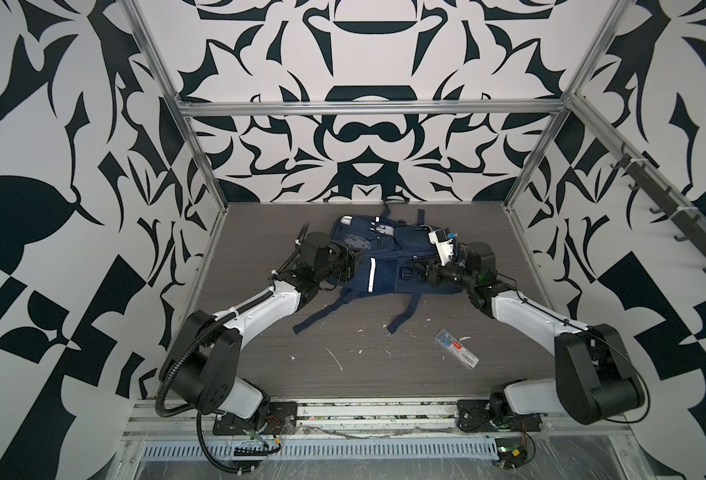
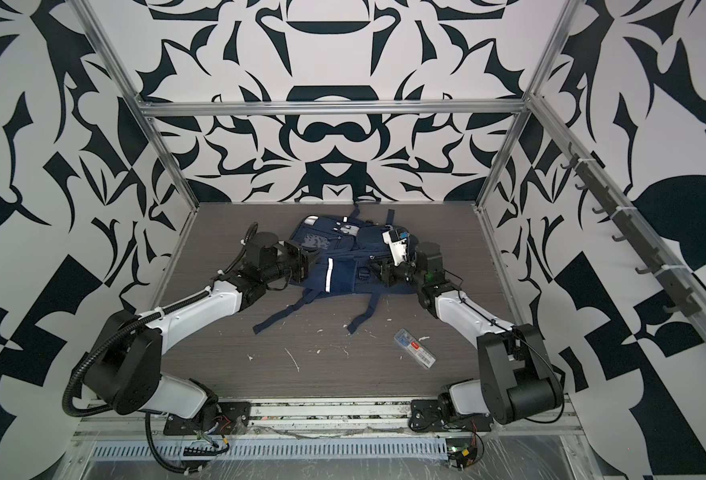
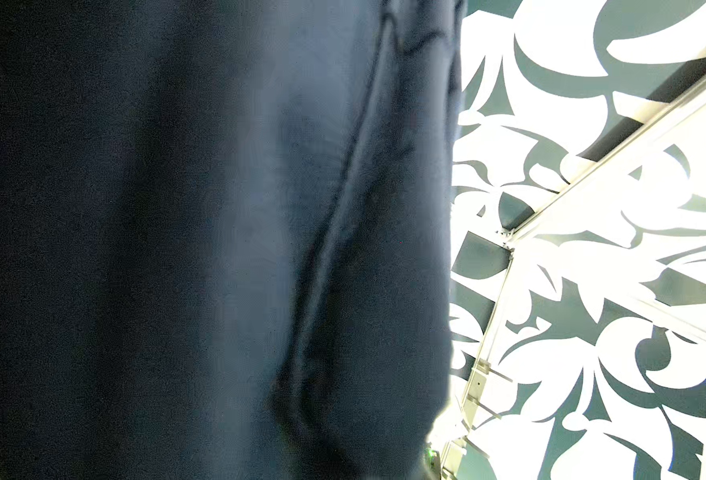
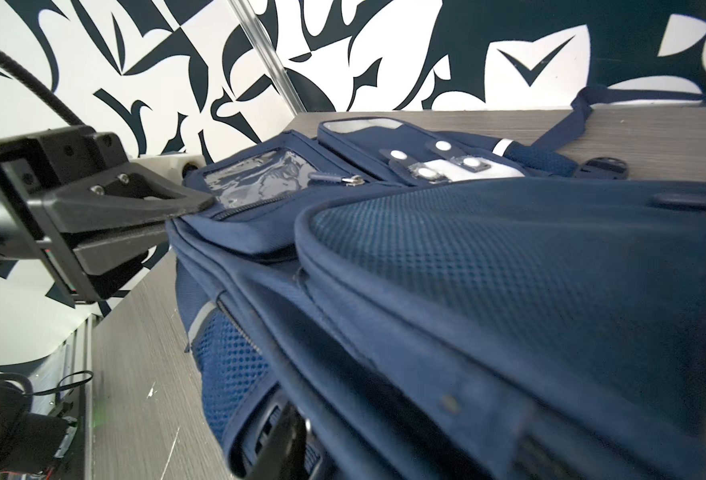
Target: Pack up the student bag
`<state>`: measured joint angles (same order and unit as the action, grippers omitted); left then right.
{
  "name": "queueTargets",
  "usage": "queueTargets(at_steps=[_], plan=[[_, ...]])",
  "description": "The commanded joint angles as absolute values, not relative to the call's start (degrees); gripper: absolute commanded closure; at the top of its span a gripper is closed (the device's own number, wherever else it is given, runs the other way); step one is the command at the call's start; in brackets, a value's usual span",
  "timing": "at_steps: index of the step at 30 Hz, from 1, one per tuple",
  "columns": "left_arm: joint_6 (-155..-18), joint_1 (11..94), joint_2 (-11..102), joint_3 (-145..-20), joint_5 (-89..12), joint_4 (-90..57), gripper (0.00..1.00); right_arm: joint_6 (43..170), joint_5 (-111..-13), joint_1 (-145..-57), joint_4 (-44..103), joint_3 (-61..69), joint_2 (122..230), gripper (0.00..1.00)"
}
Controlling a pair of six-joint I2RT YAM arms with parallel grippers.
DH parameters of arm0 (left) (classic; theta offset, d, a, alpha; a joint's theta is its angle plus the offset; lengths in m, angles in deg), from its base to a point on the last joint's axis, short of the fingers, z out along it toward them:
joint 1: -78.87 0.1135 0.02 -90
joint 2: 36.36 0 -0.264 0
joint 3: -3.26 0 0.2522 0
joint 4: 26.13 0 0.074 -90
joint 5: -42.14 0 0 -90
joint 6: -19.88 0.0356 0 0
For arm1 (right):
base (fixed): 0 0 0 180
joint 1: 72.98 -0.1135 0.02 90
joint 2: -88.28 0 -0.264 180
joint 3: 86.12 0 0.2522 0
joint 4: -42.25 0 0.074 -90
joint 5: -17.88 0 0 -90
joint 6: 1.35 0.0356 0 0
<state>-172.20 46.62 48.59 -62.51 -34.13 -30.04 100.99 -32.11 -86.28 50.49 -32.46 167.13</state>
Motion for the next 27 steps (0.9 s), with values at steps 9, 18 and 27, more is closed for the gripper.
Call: queueTargets(at_steps=[9, 18, 27], plan=[[-172.7, 46.2, 46.4, -64.3, -27.6, -39.0, 1.0, 97.7, -37.6, -86.7, 49.2, -29.9, 162.9, 1.0], [-168.9, 53.8, 45.6, -63.0, -28.9, -38.5, 1.0, 96.5, -44.8, -86.7, 37.0, -31.2, 158.5, 1.0], [-165.6, 64.5, 47.9, -62.2, -26.8, -39.7, 1.0, 92.6, -47.5, -86.3, 29.1, -29.3, 157.6, 1.0]])
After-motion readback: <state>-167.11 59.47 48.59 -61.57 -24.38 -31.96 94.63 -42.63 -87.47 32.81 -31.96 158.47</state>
